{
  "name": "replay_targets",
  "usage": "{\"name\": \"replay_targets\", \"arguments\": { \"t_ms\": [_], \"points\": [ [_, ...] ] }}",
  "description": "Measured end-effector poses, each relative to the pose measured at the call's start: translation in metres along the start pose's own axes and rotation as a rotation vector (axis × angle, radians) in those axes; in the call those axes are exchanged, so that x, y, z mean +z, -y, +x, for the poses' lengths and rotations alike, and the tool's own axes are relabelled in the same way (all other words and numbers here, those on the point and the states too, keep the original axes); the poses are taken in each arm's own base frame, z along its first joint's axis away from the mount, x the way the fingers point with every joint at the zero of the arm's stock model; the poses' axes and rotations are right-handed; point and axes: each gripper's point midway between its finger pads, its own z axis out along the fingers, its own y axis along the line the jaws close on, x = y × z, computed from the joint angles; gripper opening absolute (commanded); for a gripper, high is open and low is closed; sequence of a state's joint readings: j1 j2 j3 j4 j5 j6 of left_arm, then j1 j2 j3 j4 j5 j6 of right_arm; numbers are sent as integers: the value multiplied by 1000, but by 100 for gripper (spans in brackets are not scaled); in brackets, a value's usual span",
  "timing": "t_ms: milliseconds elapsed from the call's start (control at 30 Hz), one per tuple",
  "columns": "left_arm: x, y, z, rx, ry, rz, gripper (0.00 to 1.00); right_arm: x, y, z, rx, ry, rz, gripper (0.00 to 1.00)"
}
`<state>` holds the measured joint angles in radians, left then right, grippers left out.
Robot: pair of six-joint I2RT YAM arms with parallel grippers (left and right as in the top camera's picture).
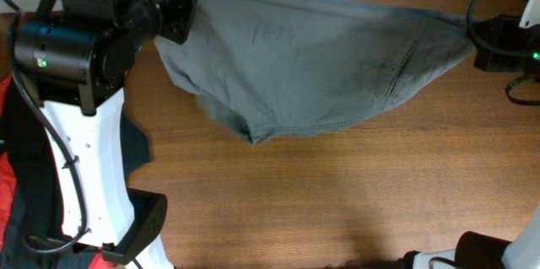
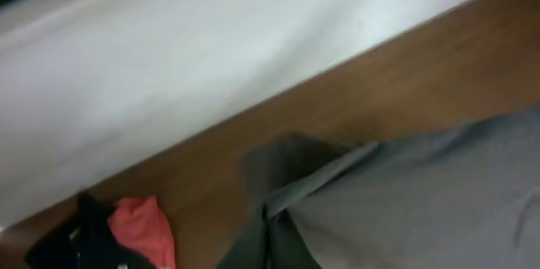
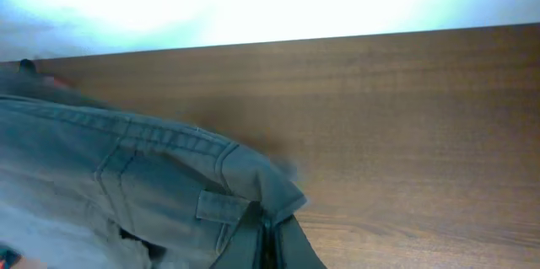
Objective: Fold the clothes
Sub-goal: 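Lift the shorts with both grippers, shake, and lay them flat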
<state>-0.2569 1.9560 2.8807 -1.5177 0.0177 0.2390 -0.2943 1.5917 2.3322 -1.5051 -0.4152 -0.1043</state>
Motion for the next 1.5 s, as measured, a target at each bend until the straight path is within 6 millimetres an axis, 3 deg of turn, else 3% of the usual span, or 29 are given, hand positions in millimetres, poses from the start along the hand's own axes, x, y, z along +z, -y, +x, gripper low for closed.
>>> {"name": "replay_targets", "arguments": {
  "t_ms": [200,333,567,667,833,967,1133,1233,1333,1400,1500],
  "points": [
    [19,4,19,-2,-90,22,0,1,1,1,3,-5,2,4],
    [29,3,17,-2,-91,21,0,1,1,1,3,-6,4,4],
    [20,0,10,-1,-53,1,0,-7,-2,2,-2,5,7,4],
    [-3,-3,4,0,-14,-18,0,-29,-12,6,-18,40,11,4],
    [-92,-6,-9,0,138,-65,0,-102,-46,23,-76,178,31,4],
    [-161,-4,-6,0,248,-91,0,-159,-69,43,-112,309,61,4],
    [-221,0,5,0,340,-112,0,-215,-92,71,-136,456,96,4],
    [-236,2,9,-2,366,-113,0,-234,-98,80,-138,511,111,4],
    [-237,3,9,-4,367,-110,0,-231,-97,81,-126,502,110,4],
    [-226,3,9,-6,341,-103,0,-221,-92,78,-113,473,108,4],
    [-184,2,8,-7,245,-80,0,-190,-77,68,-75,379,103,4]
  ]
}}
